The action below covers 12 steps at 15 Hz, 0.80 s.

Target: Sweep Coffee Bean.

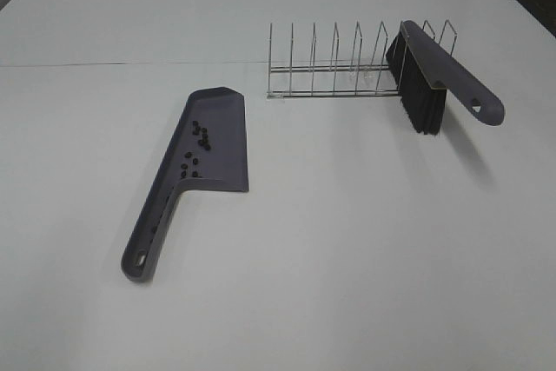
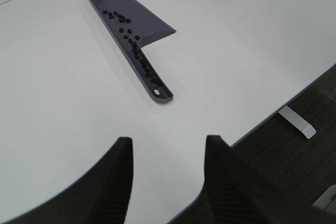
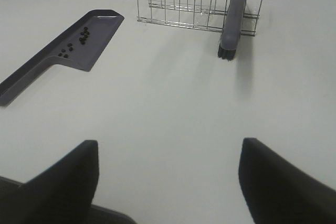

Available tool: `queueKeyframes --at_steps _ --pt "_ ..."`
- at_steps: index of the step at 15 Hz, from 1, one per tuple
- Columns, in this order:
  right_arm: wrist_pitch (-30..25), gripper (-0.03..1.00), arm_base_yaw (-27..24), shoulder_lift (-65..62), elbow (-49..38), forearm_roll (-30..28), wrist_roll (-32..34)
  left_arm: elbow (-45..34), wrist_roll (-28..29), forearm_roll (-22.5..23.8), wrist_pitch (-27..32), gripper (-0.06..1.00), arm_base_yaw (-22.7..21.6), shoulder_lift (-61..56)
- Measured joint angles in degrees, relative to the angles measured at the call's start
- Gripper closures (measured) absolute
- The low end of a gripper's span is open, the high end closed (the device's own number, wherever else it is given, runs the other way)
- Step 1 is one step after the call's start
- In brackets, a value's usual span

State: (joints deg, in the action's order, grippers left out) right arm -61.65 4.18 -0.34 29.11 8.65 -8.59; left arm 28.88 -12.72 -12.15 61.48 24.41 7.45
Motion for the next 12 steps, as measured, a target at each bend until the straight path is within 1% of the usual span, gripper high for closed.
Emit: queueKeyframes --at_steps 12 --pt "0.1 0.34 0.0 0.0 0.0 0.1 0.0 0.0 -0.1 0.1 -0.1 0.55 -0.1 -0.1"
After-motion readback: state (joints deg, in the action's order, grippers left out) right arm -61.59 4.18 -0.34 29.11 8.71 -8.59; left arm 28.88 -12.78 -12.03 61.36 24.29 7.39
